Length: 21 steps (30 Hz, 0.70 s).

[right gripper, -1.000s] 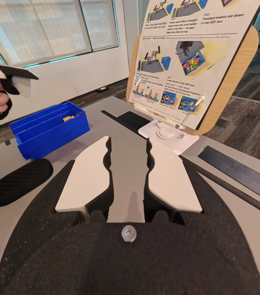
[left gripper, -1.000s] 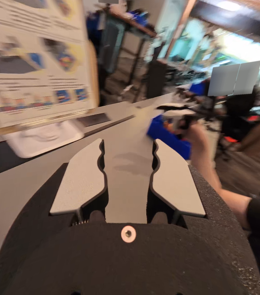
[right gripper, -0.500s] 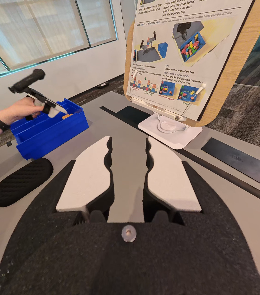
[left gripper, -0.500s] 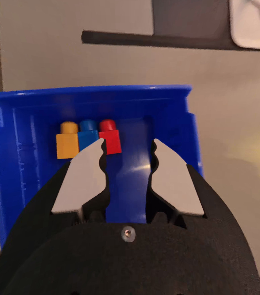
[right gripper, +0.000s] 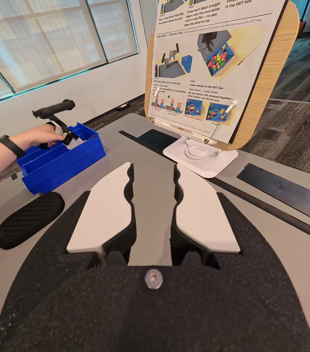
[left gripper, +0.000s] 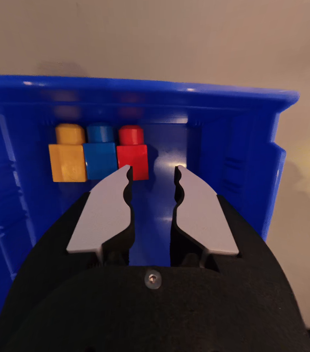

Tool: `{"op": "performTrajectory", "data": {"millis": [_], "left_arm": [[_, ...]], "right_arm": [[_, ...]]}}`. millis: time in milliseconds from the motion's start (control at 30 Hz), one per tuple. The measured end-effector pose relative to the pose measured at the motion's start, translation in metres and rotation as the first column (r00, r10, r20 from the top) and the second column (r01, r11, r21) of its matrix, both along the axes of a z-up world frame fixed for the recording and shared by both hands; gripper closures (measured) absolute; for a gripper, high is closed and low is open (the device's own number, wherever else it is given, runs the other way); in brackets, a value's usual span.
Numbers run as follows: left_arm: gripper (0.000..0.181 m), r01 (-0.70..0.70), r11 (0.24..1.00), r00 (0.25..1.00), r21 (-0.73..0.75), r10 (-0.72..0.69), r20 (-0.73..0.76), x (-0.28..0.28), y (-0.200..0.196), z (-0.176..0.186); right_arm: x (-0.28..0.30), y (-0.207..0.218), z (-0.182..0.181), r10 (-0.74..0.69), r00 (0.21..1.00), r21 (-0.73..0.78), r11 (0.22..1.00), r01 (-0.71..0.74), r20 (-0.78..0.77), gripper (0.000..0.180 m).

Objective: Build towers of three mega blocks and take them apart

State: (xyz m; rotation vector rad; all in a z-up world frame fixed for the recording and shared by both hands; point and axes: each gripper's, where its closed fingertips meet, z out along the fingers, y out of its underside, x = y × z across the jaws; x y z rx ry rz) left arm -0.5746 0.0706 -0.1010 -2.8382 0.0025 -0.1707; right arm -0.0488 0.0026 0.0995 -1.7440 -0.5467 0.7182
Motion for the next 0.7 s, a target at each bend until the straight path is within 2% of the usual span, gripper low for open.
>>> {"op": "performTrajectory", "data": {"millis": [67, 200, 500, 700], "left_arm": [[0.138, -0.048, 0.996, 0.998, -0.07, 0.05, 0.029, 0.001, -0.005, -0.002], [0.137, -0.091, 0.989, 0.995, -0.116, 0.097, 0.039, 0.004, -0.004, -0.001], [0.129, -0.086, 0.986, 0.996, -0.144, 0.082, -0.031, -0.001, -0.001, -0.01], [0.13, -0.062, 0.992, 0.995, -0.105, 0.054, -0.081, -0.006, 0.005, -0.011]], "right_arm": [[0.0, 0.0, -0.001, 0.003, 1.0, -0.005, 1.0, -0.003, -0.005, 0.141], [-0.001, 0.0, -0.003, 0.016, 1.0, -0.02, 1.0, -0.016, -0.006, 0.141], [-0.002, -0.001, -0.004, 0.024, 1.0, -0.025, 0.999, -0.024, 0.004, 0.141], [-0.005, -0.001, -0.007, 0.033, 0.999, -0.031, 0.999, -0.033, 0.015, 0.141]]}}
